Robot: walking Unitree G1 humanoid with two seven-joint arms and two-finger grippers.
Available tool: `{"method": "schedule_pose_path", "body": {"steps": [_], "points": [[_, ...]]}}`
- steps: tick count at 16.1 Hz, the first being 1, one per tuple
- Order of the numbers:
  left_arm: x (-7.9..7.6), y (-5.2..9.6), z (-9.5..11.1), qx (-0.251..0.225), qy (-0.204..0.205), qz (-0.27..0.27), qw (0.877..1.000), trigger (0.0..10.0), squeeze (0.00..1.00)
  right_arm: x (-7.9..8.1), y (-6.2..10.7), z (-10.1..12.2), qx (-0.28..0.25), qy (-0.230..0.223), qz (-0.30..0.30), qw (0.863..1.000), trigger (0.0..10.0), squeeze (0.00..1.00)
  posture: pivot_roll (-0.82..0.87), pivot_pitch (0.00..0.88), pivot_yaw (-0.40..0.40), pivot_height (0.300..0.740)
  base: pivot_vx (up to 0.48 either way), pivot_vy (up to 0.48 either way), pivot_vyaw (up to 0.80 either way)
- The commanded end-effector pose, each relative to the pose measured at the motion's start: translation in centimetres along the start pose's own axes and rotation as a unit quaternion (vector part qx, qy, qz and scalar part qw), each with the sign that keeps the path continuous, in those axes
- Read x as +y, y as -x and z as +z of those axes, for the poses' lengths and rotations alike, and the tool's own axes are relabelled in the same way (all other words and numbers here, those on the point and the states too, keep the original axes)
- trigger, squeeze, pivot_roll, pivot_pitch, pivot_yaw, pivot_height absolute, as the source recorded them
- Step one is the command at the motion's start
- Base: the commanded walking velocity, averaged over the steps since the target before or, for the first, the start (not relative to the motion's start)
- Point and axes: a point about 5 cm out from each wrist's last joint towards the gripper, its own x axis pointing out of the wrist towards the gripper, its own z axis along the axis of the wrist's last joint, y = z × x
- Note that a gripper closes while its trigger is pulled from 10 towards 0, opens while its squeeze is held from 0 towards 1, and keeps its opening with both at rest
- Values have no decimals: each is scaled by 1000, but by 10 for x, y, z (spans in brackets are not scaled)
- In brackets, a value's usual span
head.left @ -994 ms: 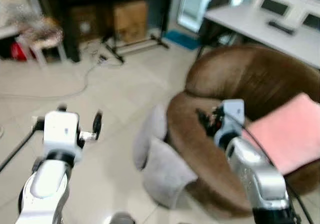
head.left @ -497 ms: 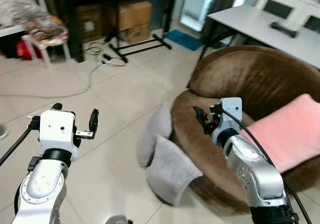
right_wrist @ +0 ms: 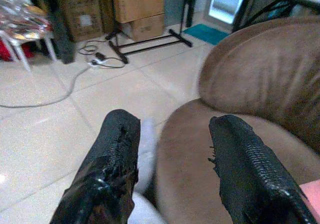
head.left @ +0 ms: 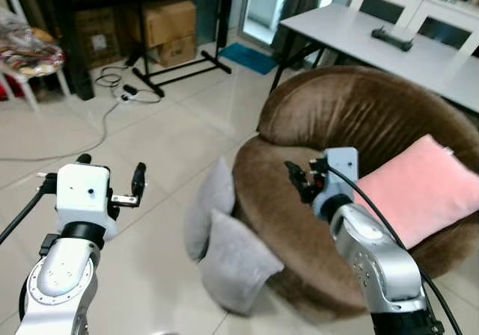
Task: Move the pillow to the sofa from floor
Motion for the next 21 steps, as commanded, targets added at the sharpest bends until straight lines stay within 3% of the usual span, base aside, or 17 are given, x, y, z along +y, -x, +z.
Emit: {"method": "schedule_pose_path", "body": {"steps": [1,4,6,15,18,21], "points": [[-6,-1,-1,2,5,-11,1000,10000,0,-8,2,6,-8,25,-13,1000,10000,0,159,0,-114,740,274,0,0],[-6,-1,0,1,5,-14,1000,10000,0,-8,2,5,-4,24,-20,1000,10000,0,160,0,-114,740,270,0,606],[-7,0,0,1,6,-16,1000,10000,0,-10,2,4,-5,3,-30,1000,10000,0,160,0,-114,740,272,0,0],[-12,-3,-1,1,6,-27,1000,10000,0,-17,0,9,-12,6,-43,999,10000,0,137,0,-121,740,270,0,0],[-13,-5,-3,-6,-6,-11,1000,10000,0,-22,1,14,-23,11,-54,998,10000,0,124,0,-122,740,0,0,0],[-13,-5,-2,-10,-11,-9,1000,10000,0,-27,4,16,-33,0,-70,997,10000,0,115,0,-119,710,0,0,0]]}}
